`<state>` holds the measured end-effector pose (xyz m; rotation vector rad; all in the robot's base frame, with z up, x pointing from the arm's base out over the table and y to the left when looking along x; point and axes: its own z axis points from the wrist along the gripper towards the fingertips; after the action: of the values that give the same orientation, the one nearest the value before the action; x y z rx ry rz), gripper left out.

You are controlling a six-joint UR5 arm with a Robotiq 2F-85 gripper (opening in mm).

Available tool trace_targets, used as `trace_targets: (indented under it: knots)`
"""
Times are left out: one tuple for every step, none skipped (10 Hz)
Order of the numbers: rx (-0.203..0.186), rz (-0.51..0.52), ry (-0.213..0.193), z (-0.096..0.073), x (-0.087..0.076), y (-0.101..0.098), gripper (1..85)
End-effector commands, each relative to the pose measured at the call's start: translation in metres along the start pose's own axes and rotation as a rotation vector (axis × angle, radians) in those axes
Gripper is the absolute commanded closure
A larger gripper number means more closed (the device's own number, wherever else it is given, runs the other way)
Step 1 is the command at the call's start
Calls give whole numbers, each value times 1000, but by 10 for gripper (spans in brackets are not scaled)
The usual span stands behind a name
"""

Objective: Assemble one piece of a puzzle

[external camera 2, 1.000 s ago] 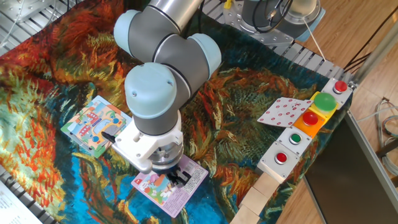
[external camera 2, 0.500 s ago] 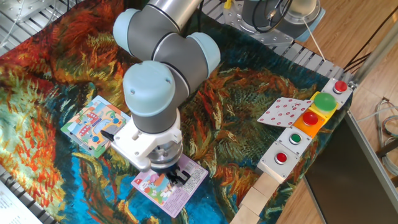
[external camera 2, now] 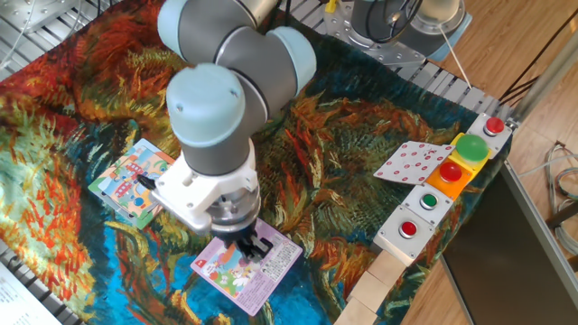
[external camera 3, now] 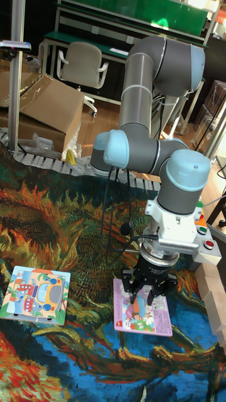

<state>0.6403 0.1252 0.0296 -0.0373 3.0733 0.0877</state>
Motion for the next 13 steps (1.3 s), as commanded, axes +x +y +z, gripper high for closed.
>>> trace_targets:
  knots:
    - [8, -25, -17, -10, -4, -6, 657]
    - [-1, -17, -18, -10, -5, -4, 660]
    - [-12, 1, -20, -10, -5, -1, 667]
    - [3, 14, -13, -10, -3, -5, 717]
    - [8, 14, -8, -10, -2, -6, 740]
    - [21, 2, 12, -16, 4, -20, 763]
    - [26, -12, 18, -21, 10, -36, 763]
    - [29, -15, 14, -21, 17, -45, 767]
    - [24, -10, 15, -20, 22, -46, 773]
    - [18, -7, 7, -20, 20, -45, 770]
    - [8, 11, 2, -20, 19, -42, 763]
    - [8, 35, 4, -20, 19, -42, 767]
    - [34, 53, 0, -20, 18, -49, 783]
